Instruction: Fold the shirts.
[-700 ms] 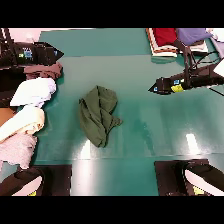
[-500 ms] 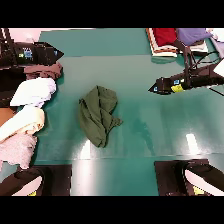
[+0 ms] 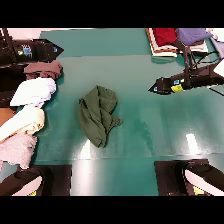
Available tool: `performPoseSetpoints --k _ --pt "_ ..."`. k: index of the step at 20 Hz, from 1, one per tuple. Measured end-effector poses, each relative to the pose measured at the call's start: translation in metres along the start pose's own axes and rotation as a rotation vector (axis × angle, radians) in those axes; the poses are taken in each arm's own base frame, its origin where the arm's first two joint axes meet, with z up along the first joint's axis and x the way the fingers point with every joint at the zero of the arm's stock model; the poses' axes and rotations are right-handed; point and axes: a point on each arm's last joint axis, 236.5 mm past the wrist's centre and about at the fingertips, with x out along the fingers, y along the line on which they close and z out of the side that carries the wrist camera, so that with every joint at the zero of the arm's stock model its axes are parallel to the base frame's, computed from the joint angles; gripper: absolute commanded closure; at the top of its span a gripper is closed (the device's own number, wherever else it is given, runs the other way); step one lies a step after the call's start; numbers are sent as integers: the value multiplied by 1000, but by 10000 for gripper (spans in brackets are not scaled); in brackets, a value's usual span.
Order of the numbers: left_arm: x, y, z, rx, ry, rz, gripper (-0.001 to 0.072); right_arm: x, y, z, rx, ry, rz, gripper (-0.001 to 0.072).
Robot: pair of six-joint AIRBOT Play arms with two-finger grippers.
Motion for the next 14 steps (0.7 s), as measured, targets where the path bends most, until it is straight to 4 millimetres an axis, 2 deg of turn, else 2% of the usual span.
performPoseSetpoints --k 1,2,3,5,7,11,14 --pt "0 0 4 -9 -15 -2 562 0 0 0 0 0 0 691" --pt "0 0 5 -13 -21 -2 160 0 0 0 0 0 0 691" --pt "2 0 4 -18 -18 -1 70 0 0 0 0 0 0 691" --pt "12 6 -12 -28 48 4 70 0 0 1 0 -5 0 691" --pt "31 21 -48 -36 192 22 70 0 0 3 1 -14 1 691" --pt "73 53 -143 -122 541 39 70 0 10 6 15 -24 42 691" --pt "98 73 -201 -206 728 53 70 -1 20 9 30 -35 87 691"
